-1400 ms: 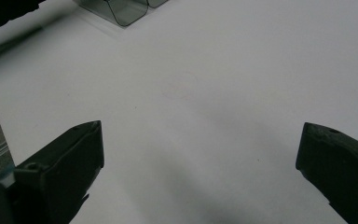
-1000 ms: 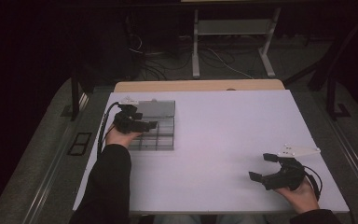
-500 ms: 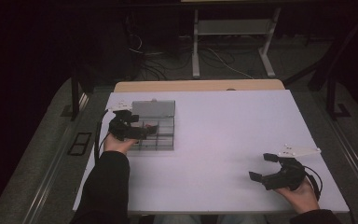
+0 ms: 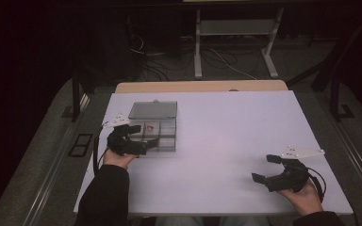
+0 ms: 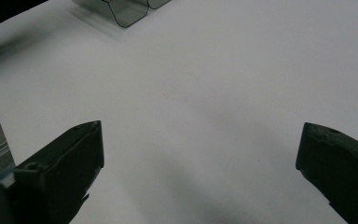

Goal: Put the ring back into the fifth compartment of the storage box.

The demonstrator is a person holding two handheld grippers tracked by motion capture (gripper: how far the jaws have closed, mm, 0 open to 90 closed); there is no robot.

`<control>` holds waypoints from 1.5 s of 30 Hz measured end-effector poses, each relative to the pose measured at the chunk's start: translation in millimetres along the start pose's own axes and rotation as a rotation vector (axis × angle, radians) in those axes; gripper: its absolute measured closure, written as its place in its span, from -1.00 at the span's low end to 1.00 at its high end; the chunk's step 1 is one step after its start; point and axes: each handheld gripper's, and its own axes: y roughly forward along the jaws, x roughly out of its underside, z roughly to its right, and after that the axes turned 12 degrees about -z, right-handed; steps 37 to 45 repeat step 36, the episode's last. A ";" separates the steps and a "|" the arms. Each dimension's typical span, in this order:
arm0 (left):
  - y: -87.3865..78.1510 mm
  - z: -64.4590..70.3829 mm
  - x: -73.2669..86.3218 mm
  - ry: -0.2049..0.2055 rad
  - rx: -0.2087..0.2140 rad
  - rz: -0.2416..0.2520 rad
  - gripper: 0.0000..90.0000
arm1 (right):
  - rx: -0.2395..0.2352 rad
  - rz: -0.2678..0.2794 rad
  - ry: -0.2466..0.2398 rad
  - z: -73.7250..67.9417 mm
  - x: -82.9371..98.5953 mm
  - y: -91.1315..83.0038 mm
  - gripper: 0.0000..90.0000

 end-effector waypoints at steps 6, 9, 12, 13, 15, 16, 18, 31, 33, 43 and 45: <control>2.3 11.8 8.2 0.031 0.021 -0.010 -1.00 | -0.001 0.000 0.000 -0.2 0.1 -0.1 -0.99; 3.6 16.2 13.0 0.040 0.031 -0.007 -1.00 | 0.000 0.000 -0.001 -0.1 0.1 -0.1 -0.99; 4.7 19.8 19.2 0.043 0.040 -0.002 -1.00 | 0.000 0.001 0.000 -0.3 0.2 -0.4 -0.99; 5.3 20.8 21.1 0.042 0.045 -0.007 -1.00 | 0.000 0.001 0.000 -0.3 0.3 -0.4 -0.99; 7.0 22.5 24.9 0.043 0.055 -0.012 -1.00 | 0.000 0.001 0.000 -0.2 0.2 -0.3 -0.99; 7.8 23.1 26.6 0.045 0.059 -0.015 -1.00 | 0.000 0.000 0.000 -0.3 0.2 -0.2 -0.99; 9.5 25.0 30.1 0.045 0.064 -0.019 -1.00 | 0.000 -0.001 -0.001 -0.4 0.3 -0.1 -0.99; 22.5 37.4 49.9 0.068 0.108 -0.065 -1.00 | 0.000 -0.002 -0.002 -0.4 0.4 0.0 -0.99; 25.3 39.7 51.7 0.071 0.115 -0.078 -1.00 | 0.000 -0.003 -0.002 -0.3 0.4 0.2 -0.99; 27.8 41.8 53.9 0.078 0.120 -0.094 -1.00 | 0.000 -0.004 -0.004 0.0 0.5 0.5 -0.99; 27.8 41.8 53.9 0.078 0.120 -0.094 -1.00 | 0.000 -0.004 -0.004 0.0 0.5 0.5 -0.99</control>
